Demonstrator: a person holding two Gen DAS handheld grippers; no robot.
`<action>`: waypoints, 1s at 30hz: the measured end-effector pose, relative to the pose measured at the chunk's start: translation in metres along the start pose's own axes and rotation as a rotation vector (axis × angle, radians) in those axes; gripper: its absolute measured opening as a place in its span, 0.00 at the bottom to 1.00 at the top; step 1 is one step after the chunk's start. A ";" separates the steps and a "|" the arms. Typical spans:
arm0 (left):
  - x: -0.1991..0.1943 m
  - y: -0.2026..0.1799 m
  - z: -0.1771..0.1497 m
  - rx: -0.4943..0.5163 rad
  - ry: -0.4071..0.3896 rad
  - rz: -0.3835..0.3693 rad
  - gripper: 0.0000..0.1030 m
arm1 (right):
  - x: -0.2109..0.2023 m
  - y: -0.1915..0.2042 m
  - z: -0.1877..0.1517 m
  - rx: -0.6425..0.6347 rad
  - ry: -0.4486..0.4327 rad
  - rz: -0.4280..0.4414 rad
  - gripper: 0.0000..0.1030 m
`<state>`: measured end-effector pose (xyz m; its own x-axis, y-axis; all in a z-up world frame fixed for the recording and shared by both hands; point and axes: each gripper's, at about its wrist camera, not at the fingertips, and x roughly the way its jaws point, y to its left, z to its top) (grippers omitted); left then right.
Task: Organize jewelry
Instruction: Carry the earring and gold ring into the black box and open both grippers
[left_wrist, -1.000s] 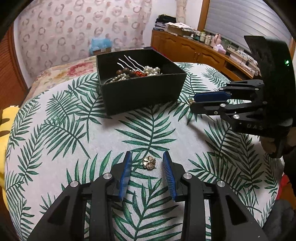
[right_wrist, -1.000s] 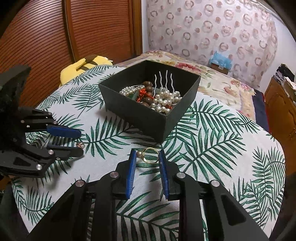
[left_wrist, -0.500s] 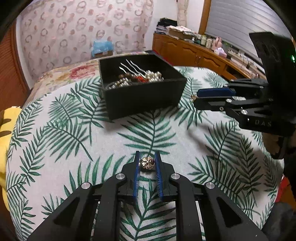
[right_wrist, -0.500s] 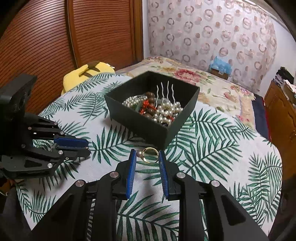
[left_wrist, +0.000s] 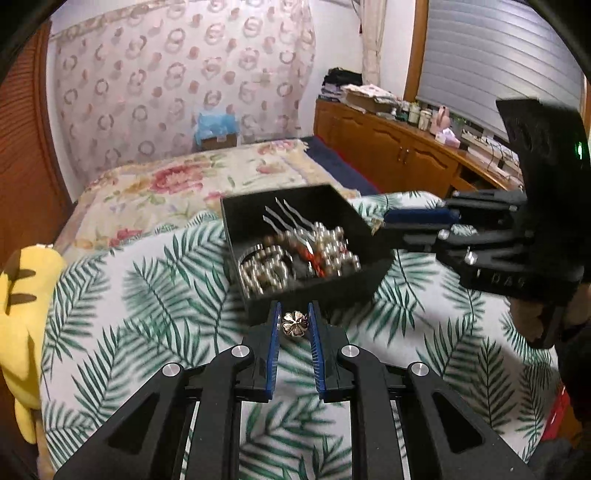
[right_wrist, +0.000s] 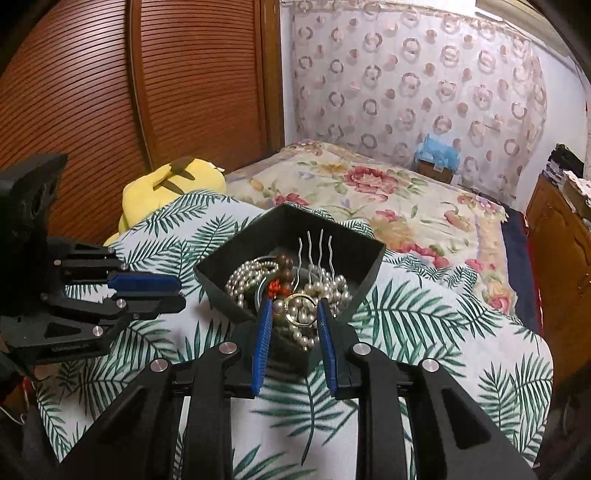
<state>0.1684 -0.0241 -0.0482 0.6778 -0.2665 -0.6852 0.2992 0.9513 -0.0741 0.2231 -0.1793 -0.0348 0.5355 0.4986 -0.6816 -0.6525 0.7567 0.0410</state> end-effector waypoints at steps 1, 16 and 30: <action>0.001 0.001 0.004 -0.001 -0.006 -0.001 0.14 | 0.002 0.000 0.002 0.001 0.000 0.002 0.26; 0.024 0.010 0.041 -0.014 -0.033 0.009 0.14 | 0.001 -0.005 -0.004 0.033 -0.010 -0.016 0.28; 0.013 0.002 0.037 -0.023 -0.046 0.051 0.29 | -0.035 -0.007 -0.028 0.085 -0.048 -0.055 0.28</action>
<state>0.2028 -0.0310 -0.0304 0.7222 -0.2239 -0.6545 0.2480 0.9671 -0.0572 0.1937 -0.2143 -0.0316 0.5955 0.4734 -0.6491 -0.5744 0.8157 0.0680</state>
